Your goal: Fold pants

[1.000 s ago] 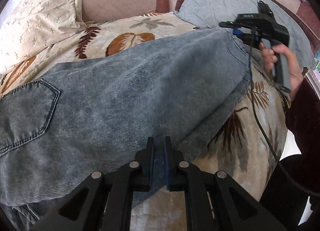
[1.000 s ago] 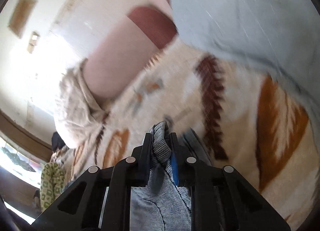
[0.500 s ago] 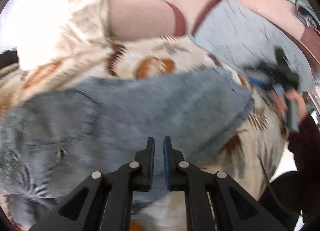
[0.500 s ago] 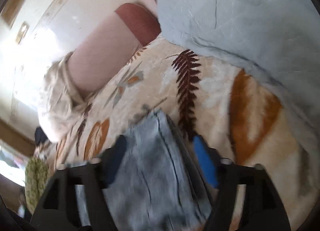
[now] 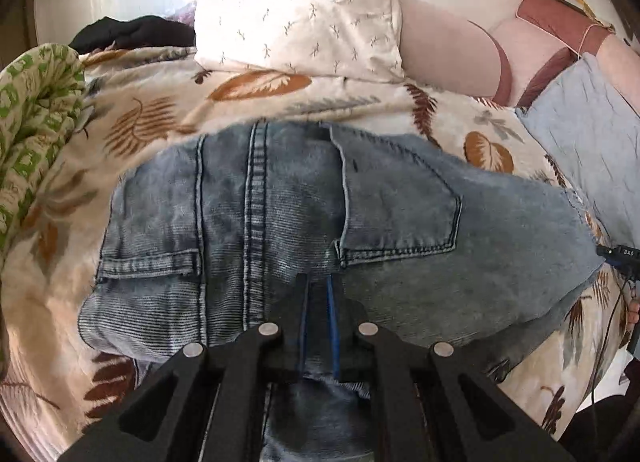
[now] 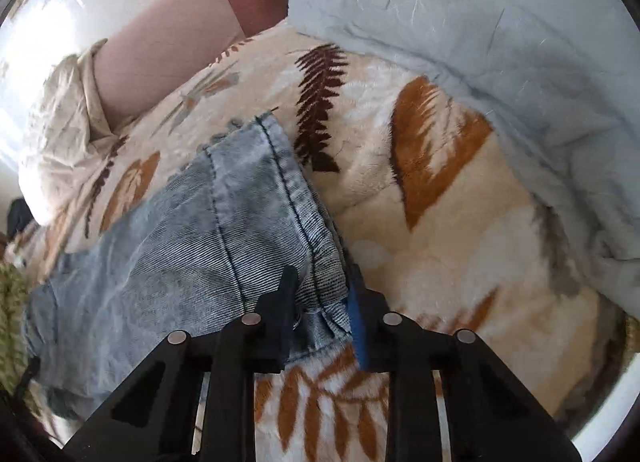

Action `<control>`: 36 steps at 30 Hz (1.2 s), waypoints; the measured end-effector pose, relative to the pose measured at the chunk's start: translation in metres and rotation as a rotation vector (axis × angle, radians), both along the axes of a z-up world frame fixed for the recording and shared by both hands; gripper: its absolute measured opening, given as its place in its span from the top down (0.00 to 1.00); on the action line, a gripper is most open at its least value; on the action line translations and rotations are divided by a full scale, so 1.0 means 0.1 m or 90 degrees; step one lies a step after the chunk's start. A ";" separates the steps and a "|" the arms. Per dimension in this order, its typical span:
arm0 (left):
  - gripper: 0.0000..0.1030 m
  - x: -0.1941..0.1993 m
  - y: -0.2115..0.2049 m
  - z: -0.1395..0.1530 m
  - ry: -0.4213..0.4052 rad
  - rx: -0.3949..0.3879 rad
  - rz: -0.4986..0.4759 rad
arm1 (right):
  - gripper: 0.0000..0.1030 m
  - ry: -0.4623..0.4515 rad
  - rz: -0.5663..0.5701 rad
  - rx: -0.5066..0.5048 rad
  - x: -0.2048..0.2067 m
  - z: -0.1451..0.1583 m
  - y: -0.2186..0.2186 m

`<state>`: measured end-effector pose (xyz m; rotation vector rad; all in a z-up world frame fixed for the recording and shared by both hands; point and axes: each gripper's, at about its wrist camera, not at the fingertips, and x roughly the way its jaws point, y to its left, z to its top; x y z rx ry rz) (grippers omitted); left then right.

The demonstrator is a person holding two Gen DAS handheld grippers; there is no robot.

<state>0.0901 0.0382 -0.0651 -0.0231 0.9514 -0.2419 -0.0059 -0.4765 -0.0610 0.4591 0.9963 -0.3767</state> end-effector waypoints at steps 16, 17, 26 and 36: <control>0.90 -0.51 0.29 0.33 -0.044 -0.014 -0.017 | 0.60 -0.029 -0.035 -0.056 -0.21 0.37 0.33; 0.90 -0.51 0.32 0.37 -0.055 -0.024 -0.013 | 0.59 -0.045 -0.017 -0.067 -0.19 0.44 0.45; 0.81 -0.39 0.59 0.24 -0.028 -0.025 0.054 | 0.59 -0.128 0.323 0.076 0.24 0.51 2.16; 0.65 -0.64 0.82 0.24 -0.025 -0.011 0.006 | 0.59 -0.095 0.526 0.027 0.27 0.37 3.34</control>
